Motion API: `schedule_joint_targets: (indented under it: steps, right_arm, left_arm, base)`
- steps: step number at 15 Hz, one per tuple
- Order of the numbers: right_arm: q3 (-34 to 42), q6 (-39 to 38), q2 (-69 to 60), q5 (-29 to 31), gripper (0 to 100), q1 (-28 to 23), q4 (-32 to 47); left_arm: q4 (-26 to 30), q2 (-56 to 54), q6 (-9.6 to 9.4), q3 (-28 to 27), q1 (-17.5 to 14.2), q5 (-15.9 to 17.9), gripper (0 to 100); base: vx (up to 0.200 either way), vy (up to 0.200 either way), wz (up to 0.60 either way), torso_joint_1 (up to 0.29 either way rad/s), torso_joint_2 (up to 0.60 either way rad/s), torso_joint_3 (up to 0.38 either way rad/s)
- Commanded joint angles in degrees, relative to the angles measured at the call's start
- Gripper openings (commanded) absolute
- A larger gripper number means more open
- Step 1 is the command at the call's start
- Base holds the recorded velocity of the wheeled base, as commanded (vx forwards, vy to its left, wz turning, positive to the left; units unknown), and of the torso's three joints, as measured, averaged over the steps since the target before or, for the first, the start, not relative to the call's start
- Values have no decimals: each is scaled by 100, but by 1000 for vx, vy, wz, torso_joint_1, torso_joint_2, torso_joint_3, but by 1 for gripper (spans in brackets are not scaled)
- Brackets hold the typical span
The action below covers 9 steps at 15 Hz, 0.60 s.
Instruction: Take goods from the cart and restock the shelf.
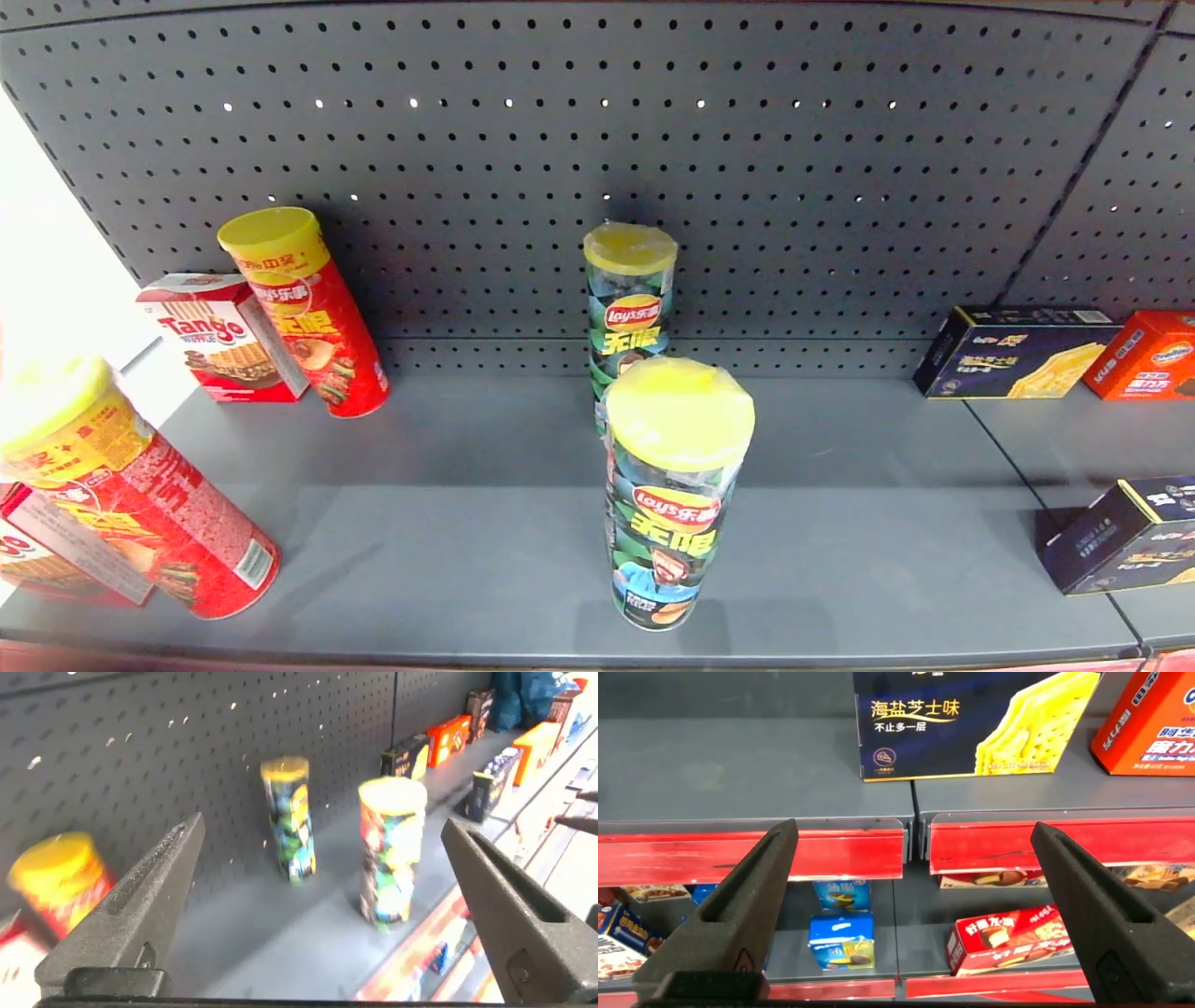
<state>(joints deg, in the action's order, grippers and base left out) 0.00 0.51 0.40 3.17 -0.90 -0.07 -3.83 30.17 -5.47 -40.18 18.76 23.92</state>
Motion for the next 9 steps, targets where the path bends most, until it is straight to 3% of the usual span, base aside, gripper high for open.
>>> schedule_joint_targets:
  steps: [1, 2, 3, 4, 6, 7, 9]
  right_arm:
    - [0, 2, 4, -1, 100, 2, -1]
    - [0, 2, 4, -1, 100, 2, -1]
    - [0, 2, 4, -1, 100, 2, -1]
    - [0, 2, 4, -1, 100, 2, -1]
    - [0, 2, 4, -1, 100, 2, -1]
    - [0, 2, 4, -1, 100, 2, -1]
    - [0, 2, 4, -1, 100, 2, -1]
  left_arm:
    - [1341, -1919, 46, -104, -92, -441, 100]
    - [1982, -2507, 90, -69, -400, -537, 100]
    - [2176, -2551, 143, -122, -444, -590, 100]
    - [2193, -2490, 169, -51, -531, -572, 100]
    - [2193, -2288, 240, 186, -1129, -581, 100]
    - [2185, -2121, 249, 467, -1700, -581, 100]
    - [2167, -2129, 249, 924, -2175, -572, 100]
  base:
    - [0, 0, 0, 0, 0, 0]
    - [0, 0, 0, 0, 0, 0]
    - [0, 0, 0, 0, 0, 0]
    - [0, 0, 0, 0, 0, 0]
    - [0, 0, 0, 0, 0, 0]
    - [0, 0, 0, 0, 0, 0]
    - [0, 0, 0, 0, 0, 0]
